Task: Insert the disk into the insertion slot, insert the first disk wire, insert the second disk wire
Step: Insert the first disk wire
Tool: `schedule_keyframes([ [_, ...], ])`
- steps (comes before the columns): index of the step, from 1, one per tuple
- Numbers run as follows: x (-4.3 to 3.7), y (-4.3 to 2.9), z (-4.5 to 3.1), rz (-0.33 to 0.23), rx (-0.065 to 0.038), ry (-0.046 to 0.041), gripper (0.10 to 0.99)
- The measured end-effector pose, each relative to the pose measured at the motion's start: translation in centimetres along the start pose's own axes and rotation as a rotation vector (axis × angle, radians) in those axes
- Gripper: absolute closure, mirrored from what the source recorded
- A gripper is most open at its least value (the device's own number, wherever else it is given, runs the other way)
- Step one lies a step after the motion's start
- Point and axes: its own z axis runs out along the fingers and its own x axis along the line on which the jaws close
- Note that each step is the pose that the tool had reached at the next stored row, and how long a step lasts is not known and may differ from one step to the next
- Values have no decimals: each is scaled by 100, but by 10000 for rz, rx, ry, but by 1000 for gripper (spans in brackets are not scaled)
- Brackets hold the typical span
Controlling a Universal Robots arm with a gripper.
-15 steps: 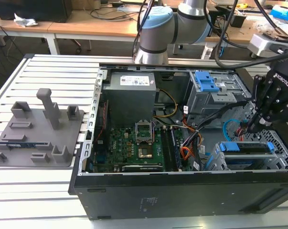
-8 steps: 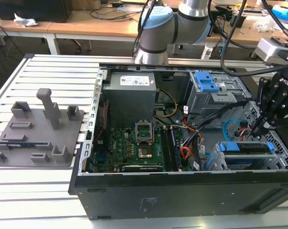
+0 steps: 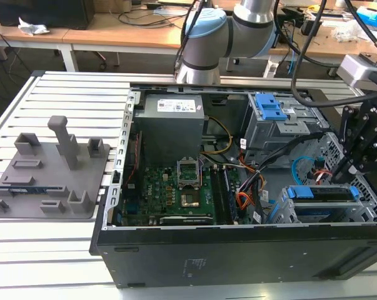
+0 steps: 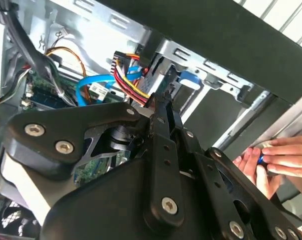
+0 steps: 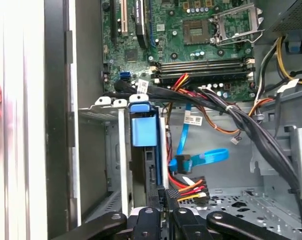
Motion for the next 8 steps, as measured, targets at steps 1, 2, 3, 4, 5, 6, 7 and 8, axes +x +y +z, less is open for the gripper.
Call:
schedule_keyframes([
  [1,8,13,2,2,40,-19,922],
  [2,18,35,5,0,59,-88,922],
  [3,25,43,7,-8,57,-211,922],
  [4,31,45,7,-16,57,-317,922],
  [5,40,46,8,-29,55,-487,922],
  [6,49,45,9,-39,54,-625,922],
  [7,55,44,10,-47,52,-732,922],
  [8,56,44,11,-51,49,-778,922],
])
